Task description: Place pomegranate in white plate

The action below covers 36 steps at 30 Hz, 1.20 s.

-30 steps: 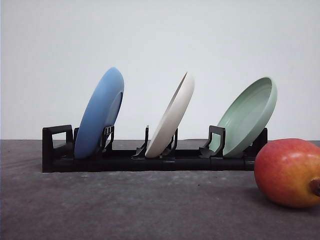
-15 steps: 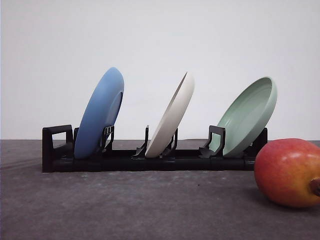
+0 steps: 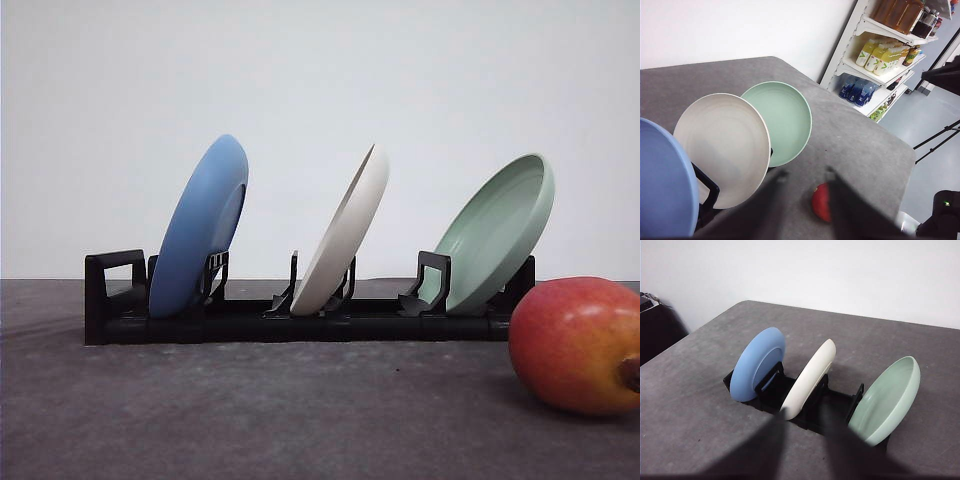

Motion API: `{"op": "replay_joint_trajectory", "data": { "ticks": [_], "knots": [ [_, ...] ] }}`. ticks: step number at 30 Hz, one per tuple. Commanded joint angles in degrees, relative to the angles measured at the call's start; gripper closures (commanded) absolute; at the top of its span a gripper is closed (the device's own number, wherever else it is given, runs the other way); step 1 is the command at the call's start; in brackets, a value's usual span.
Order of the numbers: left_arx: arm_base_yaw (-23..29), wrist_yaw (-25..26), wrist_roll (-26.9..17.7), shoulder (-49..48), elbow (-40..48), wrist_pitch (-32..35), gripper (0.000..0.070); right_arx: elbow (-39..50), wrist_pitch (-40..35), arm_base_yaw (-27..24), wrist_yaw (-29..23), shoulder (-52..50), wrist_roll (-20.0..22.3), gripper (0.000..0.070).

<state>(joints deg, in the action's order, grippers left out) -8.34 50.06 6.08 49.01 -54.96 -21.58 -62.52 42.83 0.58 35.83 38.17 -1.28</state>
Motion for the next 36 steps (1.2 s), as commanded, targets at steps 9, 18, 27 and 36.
{"op": "replay_joint_trajectory", "data": {
  "ticks": [9,18,27,36],
  "knots": [
    [-0.34,-2.47,-0.49,1.11,-1.14,0.1,0.0091,-1.07,-0.33,0.04,0.2,0.33,0.11,0.0049],
    [-6.7,-9.54,-0.45,6.04,-3.22,-1.55,0.0092,-1.07,-0.33,0.36,0.24,0.33,-2.84,0.005],
    [-22.13,-30.18,-0.89,20.54,-17.69,-11.2,0.0092,-1.07,-0.33,0.92,0.28,0.35,-4.09,0.005],
    [-31.94,-41.56,-2.68,40.01,-32.95,-15.04,0.0102,-1.07,-0.3,0.92,0.35,0.33,-4.33,0.005]
  ]
}}
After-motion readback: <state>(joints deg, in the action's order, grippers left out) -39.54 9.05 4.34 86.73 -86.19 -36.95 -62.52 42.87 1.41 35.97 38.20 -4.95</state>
